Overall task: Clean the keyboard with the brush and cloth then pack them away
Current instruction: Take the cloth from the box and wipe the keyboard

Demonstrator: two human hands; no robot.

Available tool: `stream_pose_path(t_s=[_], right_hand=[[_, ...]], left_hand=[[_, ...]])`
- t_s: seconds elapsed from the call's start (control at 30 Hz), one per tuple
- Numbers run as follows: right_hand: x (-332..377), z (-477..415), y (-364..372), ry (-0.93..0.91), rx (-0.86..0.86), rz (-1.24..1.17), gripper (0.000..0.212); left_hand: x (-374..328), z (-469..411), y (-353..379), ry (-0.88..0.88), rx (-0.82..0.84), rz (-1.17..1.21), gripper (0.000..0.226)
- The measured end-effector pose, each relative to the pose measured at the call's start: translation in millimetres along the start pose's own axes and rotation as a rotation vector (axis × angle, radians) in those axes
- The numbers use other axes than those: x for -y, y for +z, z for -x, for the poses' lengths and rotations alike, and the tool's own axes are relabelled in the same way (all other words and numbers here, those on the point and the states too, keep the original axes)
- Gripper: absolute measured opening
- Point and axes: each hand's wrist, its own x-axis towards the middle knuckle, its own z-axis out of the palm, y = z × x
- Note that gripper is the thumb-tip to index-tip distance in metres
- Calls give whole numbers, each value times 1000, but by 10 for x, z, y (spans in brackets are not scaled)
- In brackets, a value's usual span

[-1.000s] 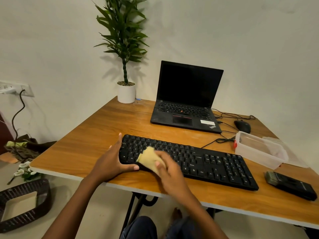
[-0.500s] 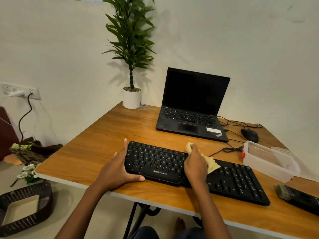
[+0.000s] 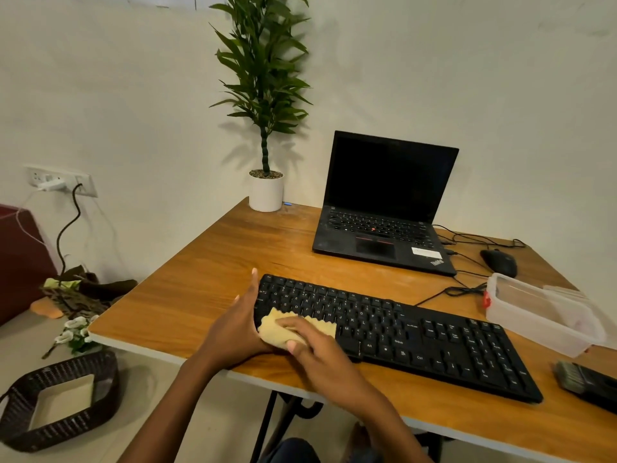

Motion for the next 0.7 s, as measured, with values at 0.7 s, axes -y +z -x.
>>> stream_pose_path(t_s=[0.7], right_hand=[[-242,-927,153,178,-464,476,53]], left_hand=[[188,-22,-91,-68,-21,209,136]])
